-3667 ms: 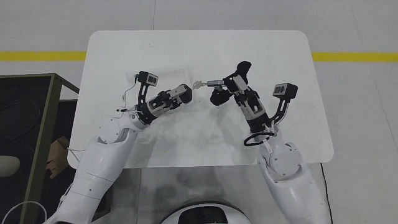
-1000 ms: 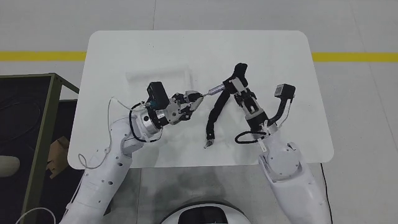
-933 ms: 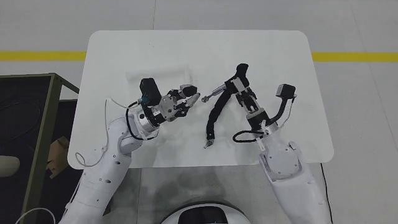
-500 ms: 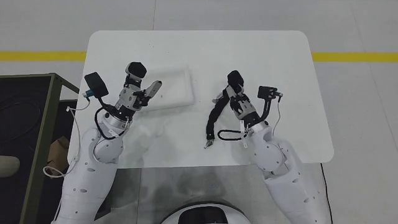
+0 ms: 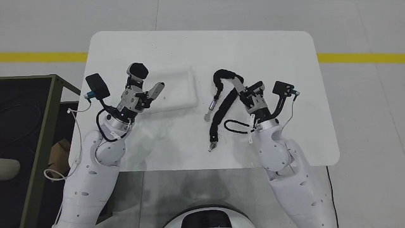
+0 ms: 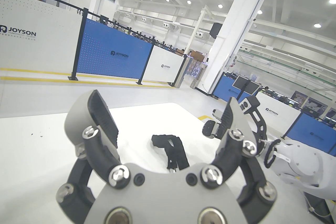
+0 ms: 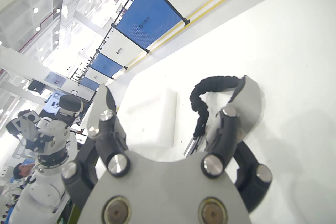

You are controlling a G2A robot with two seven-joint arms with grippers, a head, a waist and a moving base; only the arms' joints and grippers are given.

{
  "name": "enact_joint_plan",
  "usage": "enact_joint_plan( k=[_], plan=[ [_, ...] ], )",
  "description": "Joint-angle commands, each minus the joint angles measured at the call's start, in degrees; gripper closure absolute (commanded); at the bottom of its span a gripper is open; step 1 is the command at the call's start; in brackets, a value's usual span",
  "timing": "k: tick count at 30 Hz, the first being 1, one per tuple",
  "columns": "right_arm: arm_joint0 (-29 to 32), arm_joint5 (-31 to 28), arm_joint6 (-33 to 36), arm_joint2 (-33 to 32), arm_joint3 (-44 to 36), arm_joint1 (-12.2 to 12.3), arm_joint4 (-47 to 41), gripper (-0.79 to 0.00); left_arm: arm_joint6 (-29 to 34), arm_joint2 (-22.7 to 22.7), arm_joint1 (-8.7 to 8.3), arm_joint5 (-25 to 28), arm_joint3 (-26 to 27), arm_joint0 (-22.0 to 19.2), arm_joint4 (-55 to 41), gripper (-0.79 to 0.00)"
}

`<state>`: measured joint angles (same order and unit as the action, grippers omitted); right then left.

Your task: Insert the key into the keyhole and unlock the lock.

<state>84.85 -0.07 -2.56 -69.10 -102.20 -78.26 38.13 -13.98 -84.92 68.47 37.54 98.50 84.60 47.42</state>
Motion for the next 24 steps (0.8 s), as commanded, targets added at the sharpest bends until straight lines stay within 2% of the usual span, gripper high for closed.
enact_joint_plan(
  k=[1,24],
  plan=[
    [0.00,0.00,0.00,0.00,0.00,0.00,0.00,-0.769,0.00,0.00,0.00,0.00,0.00,0.00,0.00,-0.784],
    [0.00,0.06,0.17,0.01,0.00,0.00,-0.03,-0.784,0.00,0.00,0.00,0.00,0.00,0.00,0.00,-0.784]
  ],
)
